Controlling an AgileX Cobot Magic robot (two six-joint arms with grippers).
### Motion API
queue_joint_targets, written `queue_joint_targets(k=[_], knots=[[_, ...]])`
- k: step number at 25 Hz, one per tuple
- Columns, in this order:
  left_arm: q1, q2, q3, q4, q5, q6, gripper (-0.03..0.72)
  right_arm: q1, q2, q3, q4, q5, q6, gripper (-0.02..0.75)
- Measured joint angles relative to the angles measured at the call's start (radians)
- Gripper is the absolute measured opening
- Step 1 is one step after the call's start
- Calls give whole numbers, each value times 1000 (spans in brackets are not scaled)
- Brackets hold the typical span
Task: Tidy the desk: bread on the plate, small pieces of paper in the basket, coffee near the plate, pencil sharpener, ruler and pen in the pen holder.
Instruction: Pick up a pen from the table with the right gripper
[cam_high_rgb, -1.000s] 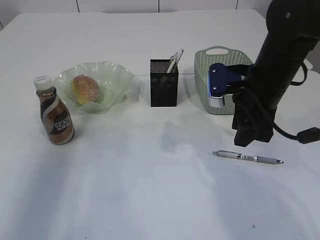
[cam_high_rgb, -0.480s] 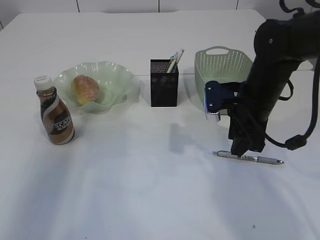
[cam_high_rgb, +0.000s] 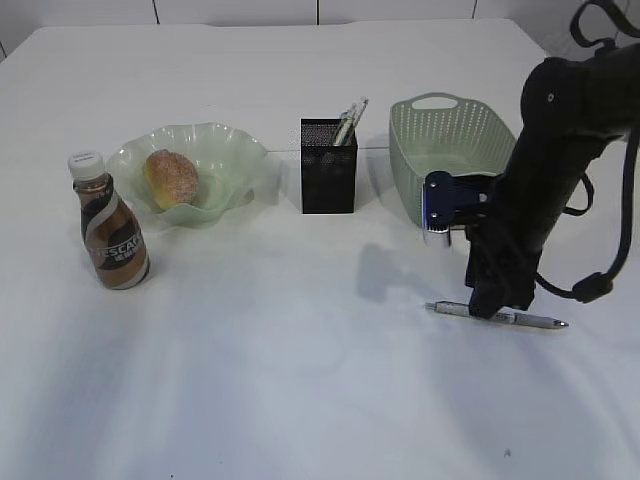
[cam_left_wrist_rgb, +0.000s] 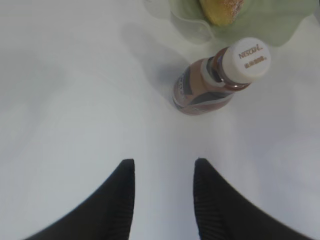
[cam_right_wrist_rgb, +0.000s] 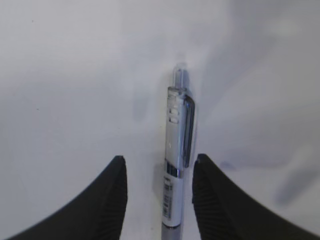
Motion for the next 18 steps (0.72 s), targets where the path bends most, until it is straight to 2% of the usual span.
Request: queue_joint_targets(k=[18], knots=[[0,0,0,0,-5,2,275,0,58,-13,14,-19,-16,356]])
